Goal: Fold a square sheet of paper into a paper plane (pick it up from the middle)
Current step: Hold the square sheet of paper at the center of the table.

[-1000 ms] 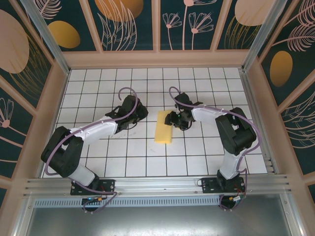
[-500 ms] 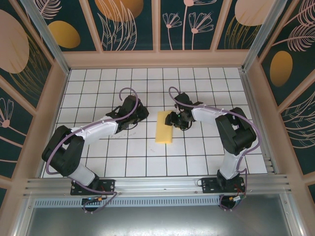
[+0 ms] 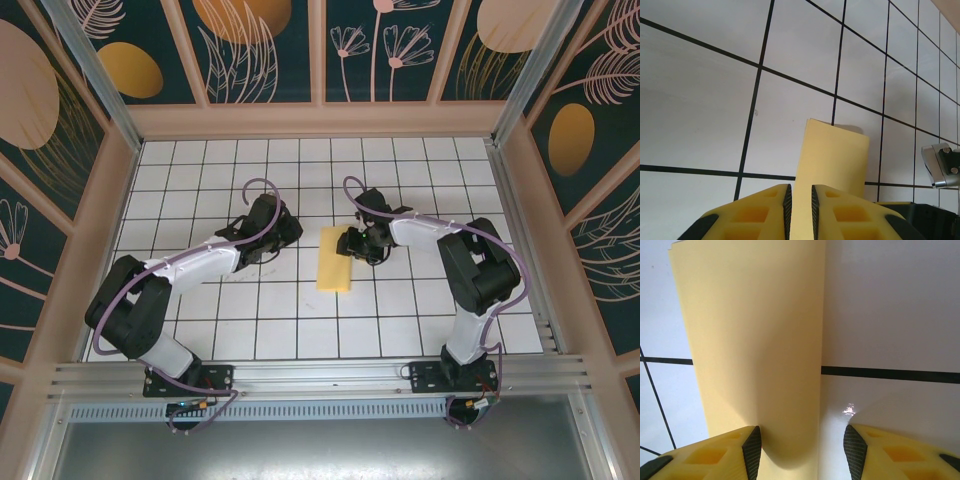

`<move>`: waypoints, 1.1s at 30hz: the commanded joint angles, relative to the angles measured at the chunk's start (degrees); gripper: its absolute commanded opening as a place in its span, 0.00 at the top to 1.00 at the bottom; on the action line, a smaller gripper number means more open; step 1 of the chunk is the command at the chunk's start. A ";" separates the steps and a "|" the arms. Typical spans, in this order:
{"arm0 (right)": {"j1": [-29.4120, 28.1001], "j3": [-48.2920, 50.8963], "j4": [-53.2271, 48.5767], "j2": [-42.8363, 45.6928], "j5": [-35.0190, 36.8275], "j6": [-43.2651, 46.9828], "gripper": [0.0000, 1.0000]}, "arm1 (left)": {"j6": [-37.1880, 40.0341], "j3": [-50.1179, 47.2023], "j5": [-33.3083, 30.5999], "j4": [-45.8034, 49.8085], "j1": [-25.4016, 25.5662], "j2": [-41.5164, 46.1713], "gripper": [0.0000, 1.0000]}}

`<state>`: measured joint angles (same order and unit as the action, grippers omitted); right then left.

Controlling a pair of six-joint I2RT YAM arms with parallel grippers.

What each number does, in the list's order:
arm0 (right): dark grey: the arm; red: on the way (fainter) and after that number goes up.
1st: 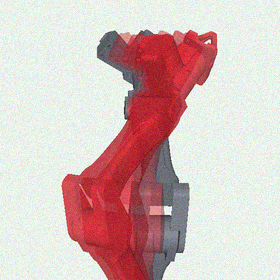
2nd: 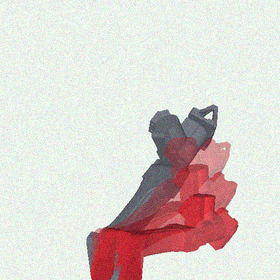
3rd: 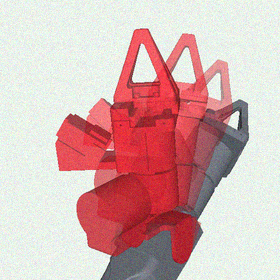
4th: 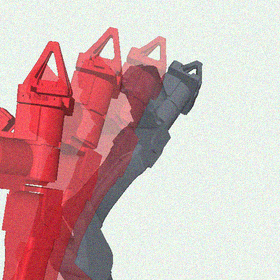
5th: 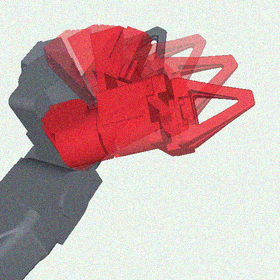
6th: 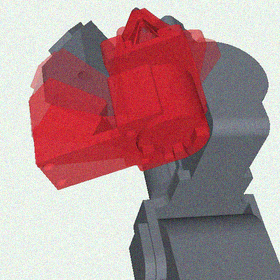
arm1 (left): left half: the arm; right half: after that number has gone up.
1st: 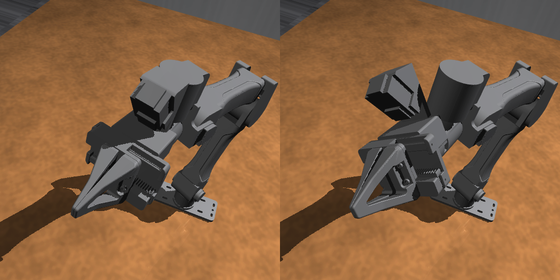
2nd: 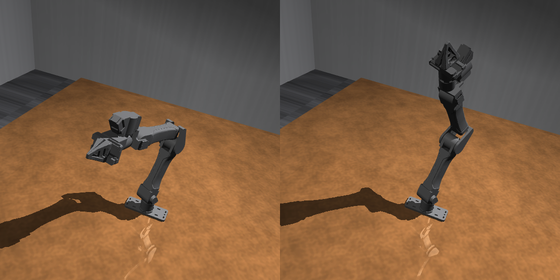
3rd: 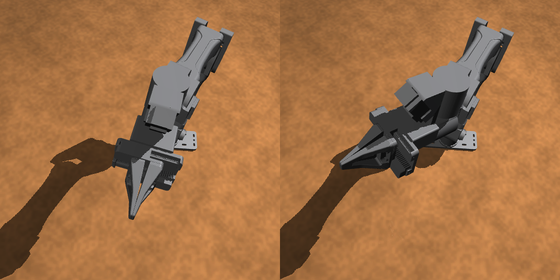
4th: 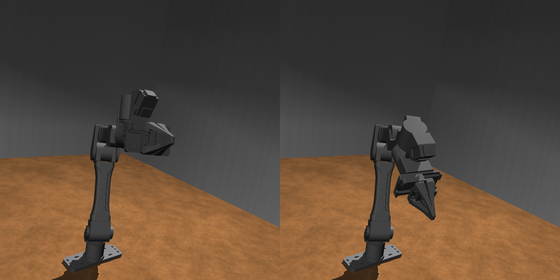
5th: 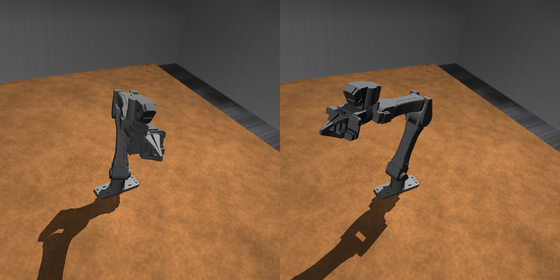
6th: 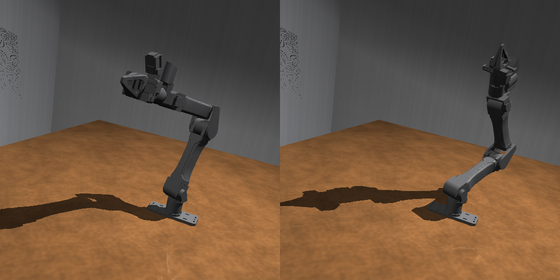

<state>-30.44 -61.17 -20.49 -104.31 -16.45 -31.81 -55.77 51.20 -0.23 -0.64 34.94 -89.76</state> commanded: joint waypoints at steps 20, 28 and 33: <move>1.87 -1.41 -4.81 0.79 2.65 1.82 0.39 | 0.19 -0.38 0.76 -0.59 0.09 -0.42 0.77; 0.82 -2.70 -5.59 -0.92 1.35 5.09 0.34 | 0.22 -0.32 1.00 -0.67 0.07 -0.42 0.77; 0.55 -4.20 -7.86 -2.43 1.45 8.27 0.32 | 0.22 -0.31 1.49 -0.76 0.06 -0.68 0.77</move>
<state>-29.45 -63.75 -24.64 -104.92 -16.10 -26.63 -55.79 51.20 0.36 -0.64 34.94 -89.86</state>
